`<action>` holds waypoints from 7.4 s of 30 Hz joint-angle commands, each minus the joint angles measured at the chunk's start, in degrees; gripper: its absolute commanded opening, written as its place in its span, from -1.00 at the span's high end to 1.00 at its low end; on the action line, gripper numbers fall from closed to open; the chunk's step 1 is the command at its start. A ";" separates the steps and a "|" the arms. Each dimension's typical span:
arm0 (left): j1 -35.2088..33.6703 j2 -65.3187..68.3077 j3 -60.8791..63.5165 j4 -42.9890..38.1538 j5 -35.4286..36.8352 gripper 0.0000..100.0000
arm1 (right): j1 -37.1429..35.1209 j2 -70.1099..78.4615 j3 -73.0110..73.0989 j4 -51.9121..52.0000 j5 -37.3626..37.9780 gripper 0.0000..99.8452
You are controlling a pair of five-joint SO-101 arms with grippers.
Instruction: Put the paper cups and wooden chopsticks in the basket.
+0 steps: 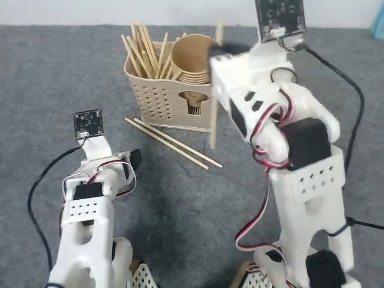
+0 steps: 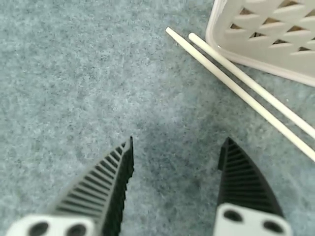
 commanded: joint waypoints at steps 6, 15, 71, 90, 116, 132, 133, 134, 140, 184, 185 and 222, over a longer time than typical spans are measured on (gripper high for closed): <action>0.26 -1.23 -0.31 -1.41 -0.79 0.47 | -4.97 3.74 -3.52 -33.01 -0.35 0.98; 0.18 -1.41 -0.31 -1.49 -0.79 0.47 | -5.23 16.92 -3.43 -45.05 -0.62 0.98; -14.77 -0.97 -4.62 -2.81 14.33 0.47 | -13.32 -4.79 48.88 4.88 9.67 0.74; -14.51 -0.88 -4.88 -2.81 14.51 0.47 | -3.47 12.53 67.43 -33.80 24.18 0.72; -14.68 -0.88 -4.79 -2.81 14.42 0.47 | 3.30 -4.00 60.22 12.18 38.86 0.98; -14.59 -0.88 -4.79 -2.81 14.42 0.47 | 35.91 -32.40 80.97 23.25 66.73 0.62; -14.59 -0.88 -4.79 -2.81 14.42 0.47 | 35.91 -33.10 80.97 22.99 66.73 0.56; -14.59 -0.88 -4.79 -2.81 14.42 0.47 | 35.91 -33.80 80.79 22.90 66.55 0.52; -14.59 -0.88 -4.79 -2.81 14.42 0.47 | 29.58 -35.30 75.08 22.99 55.65 0.51; -14.86 -0.88 -4.70 -3.96 14.42 0.47 | -9.71 22.20 57.14 -18.59 24.97 0.69; -14.86 -0.88 -4.70 -3.96 14.42 0.47 | -9.71 22.11 57.14 -18.51 24.70 0.77; -14.86 -0.97 -4.18 -3.87 14.42 0.47 | -8.31 -50.42 70.33 -51.12 -0.18 0.99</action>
